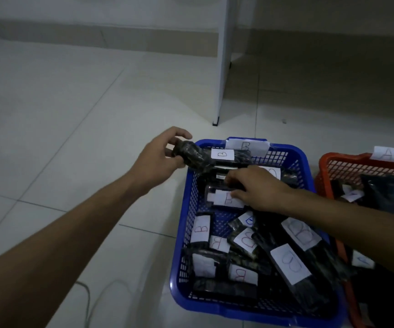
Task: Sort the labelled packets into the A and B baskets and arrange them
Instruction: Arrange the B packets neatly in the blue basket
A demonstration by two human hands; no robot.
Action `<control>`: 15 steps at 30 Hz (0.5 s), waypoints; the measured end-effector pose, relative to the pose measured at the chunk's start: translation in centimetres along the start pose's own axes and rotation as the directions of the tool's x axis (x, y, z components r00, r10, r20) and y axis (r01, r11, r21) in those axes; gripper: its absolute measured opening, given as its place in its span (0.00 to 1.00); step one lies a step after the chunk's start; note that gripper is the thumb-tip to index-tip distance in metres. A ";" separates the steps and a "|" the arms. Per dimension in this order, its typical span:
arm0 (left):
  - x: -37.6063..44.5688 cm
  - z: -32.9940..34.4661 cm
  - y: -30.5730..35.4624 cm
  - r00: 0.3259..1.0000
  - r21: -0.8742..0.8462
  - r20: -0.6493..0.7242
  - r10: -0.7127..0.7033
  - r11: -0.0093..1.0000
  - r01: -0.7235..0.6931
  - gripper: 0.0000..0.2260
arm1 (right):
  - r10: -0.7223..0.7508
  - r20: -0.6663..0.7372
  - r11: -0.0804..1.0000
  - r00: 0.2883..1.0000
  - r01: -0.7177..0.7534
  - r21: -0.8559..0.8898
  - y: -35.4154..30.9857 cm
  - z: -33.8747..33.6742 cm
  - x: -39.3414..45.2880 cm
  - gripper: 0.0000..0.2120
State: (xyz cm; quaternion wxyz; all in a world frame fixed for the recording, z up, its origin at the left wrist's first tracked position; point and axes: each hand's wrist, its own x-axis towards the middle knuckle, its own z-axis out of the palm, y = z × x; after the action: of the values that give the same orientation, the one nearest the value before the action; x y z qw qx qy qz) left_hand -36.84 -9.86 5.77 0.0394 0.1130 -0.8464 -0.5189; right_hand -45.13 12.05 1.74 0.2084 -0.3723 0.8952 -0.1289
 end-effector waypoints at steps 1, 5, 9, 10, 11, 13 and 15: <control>-0.2 0.2 -0.2 0.999 -0.031 0.031 -0.009 0.999 0.010 0.18 | -0.009 0.009 1.000 1.000 0.009 -0.009 -0.4 0.3 0.4 0.14; -0.8 0.9 0.0 0.997 -0.120 0.077 -0.021 0.992 0.030 0.14 | -0.006 -0.042 0.999 0.999 0.004 -0.039 -1.0 0.4 1.0 0.16; -1.1 1.5 -0.5 0.989 -0.129 0.130 -0.073 0.988 0.089 0.06 | 0.026 0.043 0.952 0.999 -0.012 -0.306 -0.5 0.7 -0.3 0.35; -1.1 1.7 -0.8 0.992 -0.098 0.109 -0.070 0.992 0.081 0.06 | 0.043 0.061 0.937 0.997 -0.019 -0.350 -0.4 1.0 -0.5 0.38; -1.1 1.8 -1.0 0.995 -0.071 0.075 -0.065 0.995 0.070 0.07 | 0.047 0.067 0.929 0.997 -0.019 -0.369 -0.4 1.3 -0.6 0.39; -0.9 1.9 -1.2 0.999 -0.038 0.008 -0.046 0.998 0.046 0.08 | 0.021 0.048 0.927 0.999 -0.002 -0.376 -0.6 1.8 -0.4 0.37; -0.8 1.9 -1.5 1.000 -0.006 -0.026 -0.004 1.000 0.003 0.08 | -0.006 0.032 0.933 0.999 0.017 -0.359 -1.0 2.1 -0.4 0.36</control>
State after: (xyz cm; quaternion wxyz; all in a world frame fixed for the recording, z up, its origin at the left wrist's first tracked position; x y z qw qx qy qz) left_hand -36.21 -8.71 3.62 0.0500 0.1212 -0.8440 -0.5200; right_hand -43.29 11.49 0.36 0.1497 -0.4112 0.8982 0.0410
